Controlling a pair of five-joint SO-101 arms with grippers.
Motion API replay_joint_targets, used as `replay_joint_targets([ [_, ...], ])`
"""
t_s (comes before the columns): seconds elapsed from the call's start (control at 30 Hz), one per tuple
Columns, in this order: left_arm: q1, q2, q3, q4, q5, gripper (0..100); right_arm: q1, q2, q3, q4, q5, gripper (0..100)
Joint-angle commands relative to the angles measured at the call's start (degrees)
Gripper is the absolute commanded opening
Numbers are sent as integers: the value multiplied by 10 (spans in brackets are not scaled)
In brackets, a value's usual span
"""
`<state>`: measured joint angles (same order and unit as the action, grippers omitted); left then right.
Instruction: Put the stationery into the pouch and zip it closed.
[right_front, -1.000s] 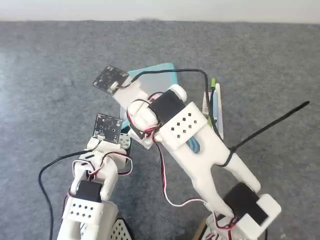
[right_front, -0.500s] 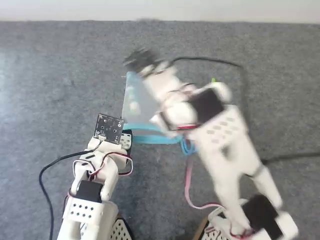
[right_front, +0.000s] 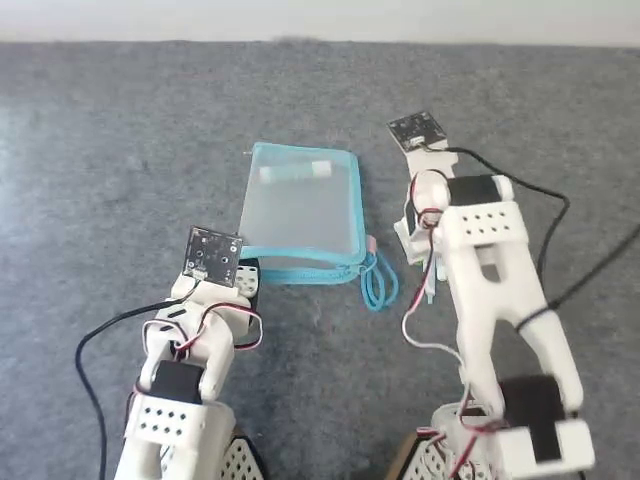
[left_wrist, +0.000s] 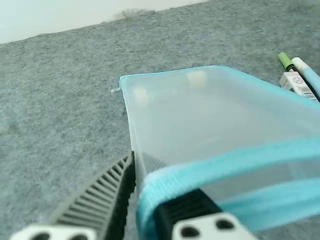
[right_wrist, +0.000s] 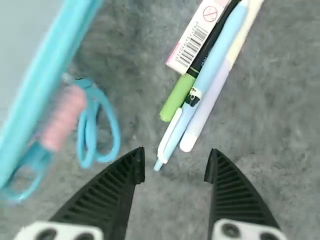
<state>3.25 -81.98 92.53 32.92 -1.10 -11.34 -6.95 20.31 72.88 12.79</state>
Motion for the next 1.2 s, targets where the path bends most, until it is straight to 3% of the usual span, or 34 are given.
replay_joint_targets([
  [0.0, -2, -1, -7, -9, -3, 12, 29, 25, -4, -40, -6, 205],
  [0.2, -2, -1, -7, -9, -3, 12, 73, 67, -3, -69, -4, 205],
  [1.0, -2, -1, 0, -9, -29, 12, 76, 233, -27, -116, 6, 203],
  [1.17, -2, -1, 0, -9, -30, 12, 76, 234, -27, -116, 9, 93],
])
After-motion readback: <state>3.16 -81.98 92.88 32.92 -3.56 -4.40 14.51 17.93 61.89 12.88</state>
